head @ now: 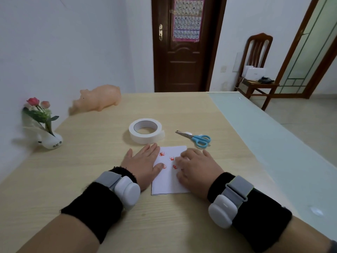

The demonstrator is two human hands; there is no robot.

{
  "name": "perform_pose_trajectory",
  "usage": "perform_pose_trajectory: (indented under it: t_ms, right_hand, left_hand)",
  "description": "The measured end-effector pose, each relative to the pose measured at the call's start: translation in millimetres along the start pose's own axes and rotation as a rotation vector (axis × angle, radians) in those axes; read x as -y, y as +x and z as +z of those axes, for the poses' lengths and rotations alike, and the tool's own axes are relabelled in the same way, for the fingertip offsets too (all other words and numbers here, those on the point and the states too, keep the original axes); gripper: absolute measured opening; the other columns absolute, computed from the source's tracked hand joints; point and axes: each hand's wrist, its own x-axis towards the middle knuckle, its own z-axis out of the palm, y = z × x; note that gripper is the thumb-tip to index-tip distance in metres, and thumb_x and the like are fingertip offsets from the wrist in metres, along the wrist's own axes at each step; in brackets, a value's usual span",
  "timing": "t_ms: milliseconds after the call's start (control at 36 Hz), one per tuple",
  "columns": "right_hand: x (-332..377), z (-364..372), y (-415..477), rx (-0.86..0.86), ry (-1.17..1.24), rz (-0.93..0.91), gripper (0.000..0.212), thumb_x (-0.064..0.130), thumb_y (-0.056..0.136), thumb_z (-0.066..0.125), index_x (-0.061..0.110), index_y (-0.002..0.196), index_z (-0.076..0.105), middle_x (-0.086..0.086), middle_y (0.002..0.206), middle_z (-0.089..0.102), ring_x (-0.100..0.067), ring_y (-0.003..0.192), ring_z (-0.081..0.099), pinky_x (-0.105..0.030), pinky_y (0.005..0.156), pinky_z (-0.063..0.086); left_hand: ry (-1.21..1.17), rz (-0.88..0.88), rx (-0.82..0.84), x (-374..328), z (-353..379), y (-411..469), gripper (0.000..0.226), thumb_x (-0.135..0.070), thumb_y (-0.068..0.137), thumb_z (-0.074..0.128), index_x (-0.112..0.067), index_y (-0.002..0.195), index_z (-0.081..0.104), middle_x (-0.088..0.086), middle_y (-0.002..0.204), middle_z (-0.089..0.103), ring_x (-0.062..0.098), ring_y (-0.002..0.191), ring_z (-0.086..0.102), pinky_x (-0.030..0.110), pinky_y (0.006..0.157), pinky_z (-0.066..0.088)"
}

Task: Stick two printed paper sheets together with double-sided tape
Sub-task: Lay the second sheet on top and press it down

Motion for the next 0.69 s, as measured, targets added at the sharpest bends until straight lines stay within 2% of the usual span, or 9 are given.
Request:
perform_pose_trajectory:
  t_ms: [56, 167, 306, 389, 556, 639, 694]
  right_hand:
    - [3, -1, -3, -0.006, -0.016, -0.030, 0.044, 0.042, 0.092, 0.035, 0.026, 0.131, 0.047, 0.002, 0.132, 0.043, -0.020, 0.133, 0.028, -0.048, 0.111, 0.018]
    - [3, -4, -2, 0.029, -0.022, -0.024, 0.044, 0.045, 0.094, 0.032, 0.028, 0.132, 0.046, 0.006, 0.136, 0.043, -0.019, 0.139, 0.021, -0.056, 0.112, 0.009]
    - [3, -6, 1, 0.122, -0.007, 0.016, 0.056, 0.054, 0.095, 0.022, 0.029, 0.144, 0.029, 0.011, 0.151, 0.026, -0.019, 0.145, 0.004, -0.059, 0.112, -0.002]
    - [4, -1, 4, 0.129, -0.014, 0.048, 0.061, 0.056, 0.094, 0.017, 0.027, 0.148, 0.018, 0.013, 0.156, 0.015, -0.019, 0.146, -0.003, -0.059, 0.112, -0.006]
    - [4, 7, 6, 0.095, 0.000, 0.094, 0.052, 0.051, 0.096, 0.017, 0.033, 0.145, 0.014, 0.002, 0.157, 0.008, -0.024, 0.146, -0.004, -0.060, 0.111, -0.004]
    - [3, 7, 6, 0.052, -0.003, 0.118, 0.047, 0.049, 0.096, 0.021, 0.036, 0.141, 0.022, -0.002, 0.151, 0.021, -0.026, 0.143, 0.008, -0.061, 0.110, 0.004]
    - [2, 7, 7, 0.029, -0.014, 0.130, 0.046, 0.049, 0.095, 0.024, 0.034, 0.139, 0.028, -0.001, 0.144, 0.032, -0.026, 0.138, 0.020, -0.061, 0.109, 0.009]
  left_hand:
    - [0.010, -0.014, 0.001, -1, -1, -2, 0.061, -0.049, 0.097, 0.018, -0.024, 0.150, -0.001, -0.013, 0.157, -0.010, 0.006, 0.144, -0.009, 0.050, 0.116, 0.000]
    - [0.049, -0.034, 0.008, 2, -4, -12, 0.058, -0.048, 0.097, 0.018, -0.028, 0.149, 0.000, -0.015, 0.157, -0.007, 0.007, 0.145, -0.005, 0.051, 0.116, 0.003]
    - [0.072, -0.024, -0.009, 7, -5, -28, 0.055, -0.046, 0.098, 0.019, -0.029, 0.149, 0.006, -0.016, 0.157, -0.004, 0.009, 0.145, -0.006, 0.050, 0.115, 0.007]
    - [0.052, -0.003, -0.025, 7, -8, -32, 0.052, -0.045, 0.098, 0.021, -0.029, 0.148, 0.015, -0.016, 0.157, 0.001, 0.011, 0.145, -0.005, 0.049, 0.115, 0.009]
    - [-0.007, 0.061, -0.060, 8, -16, -32, 0.038, -0.039, 0.099, 0.027, -0.033, 0.129, 0.049, -0.022, 0.149, 0.031, 0.009, 0.144, 0.011, 0.045, 0.113, 0.014]
    - [-0.032, 0.047, -0.108, 12, -16, -30, 0.036, -0.040, 0.096, 0.033, -0.030, 0.115, 0.062, -0.018, 0.134, 0.051, 0.004, 0.139, 0.027, 0.036, 0.110, 0.025]
    - [-0.044, 0.018, -0.163, 14, -15, -29, 0.043, -0.047, 0.089, 0.032, -0.025, 0.099, 0.067, -0.013, 0.116, 0.064, 0.008, 0.125, 0.047, 0.033, 0.098, 0.040]
